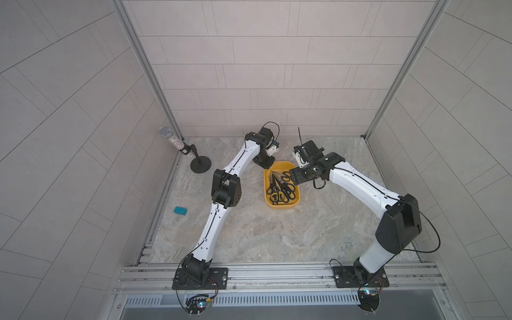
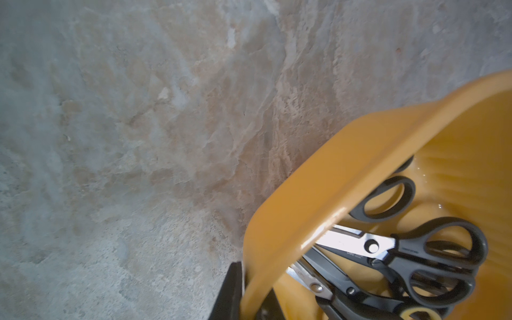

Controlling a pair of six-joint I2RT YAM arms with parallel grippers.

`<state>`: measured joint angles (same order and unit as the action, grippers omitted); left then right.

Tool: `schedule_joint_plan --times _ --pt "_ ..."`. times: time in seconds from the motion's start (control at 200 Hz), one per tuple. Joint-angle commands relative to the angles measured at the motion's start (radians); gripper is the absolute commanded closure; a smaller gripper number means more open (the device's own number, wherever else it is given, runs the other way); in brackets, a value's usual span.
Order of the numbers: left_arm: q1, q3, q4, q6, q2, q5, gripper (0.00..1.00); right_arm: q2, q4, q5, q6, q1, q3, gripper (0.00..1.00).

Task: Take the scissors out of the storage box
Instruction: Adjust the storage box at the center of the board.

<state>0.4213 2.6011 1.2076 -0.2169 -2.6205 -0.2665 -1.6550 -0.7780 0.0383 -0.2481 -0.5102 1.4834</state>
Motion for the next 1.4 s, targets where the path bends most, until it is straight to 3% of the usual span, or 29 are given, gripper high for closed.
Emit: schedule_joint_plan --times 0.0,0.41,0.61,0.72,0.905,1.076,1.271,1.396 --pt "-0.014 0.045 -0.050 -0.005 -0.022 0.048 1.00 -0.007 -0.041 -0.017 -0.017 -0.007 0.033 0.16" --pt "-0.030 0.127 -0.130 0.025 -0.079 0.179 1.00 -0.006 -0.085 -0.029 -0.013 -0.027 0.032 0.15" --pt "-0.033 0.133 -0.171 0.014 -0.078 0.146 1.00 -0.022 -0.091 -0.036 -0.011 -0.040 0.041 0.16" --pt "-0.040 0.135 -0.175 0.013 -0.087 0.142 0.89 -0.028 -0.095 -0.036 -0.008 -0.045 0.045 0.15" --pt "-0.056 0.142 -0.174 0.042 -0.077 0.141 0.54 -0.031 -0.092 -0.034 -0.007 -0.048 0.048 0.15" --pt "-0.059 0.149 -0.162 0.077 -0.019 0.142 0.50 -0.031 -0.073 -0.048 -0.005 -0.049 0.043 0.15" --pt "-0.029 0.128 -0.028 0.213 0.089 0.145 0.51 -0.019 -0.043 -0.133 -0.027 -0.037 0.046 0.14" --pt "0.028 0.000 0.006 0.288 0.198 0.258 0.51 -0.025 -0.011 -0.156 -0.034 -0.011 0.041 0.14"
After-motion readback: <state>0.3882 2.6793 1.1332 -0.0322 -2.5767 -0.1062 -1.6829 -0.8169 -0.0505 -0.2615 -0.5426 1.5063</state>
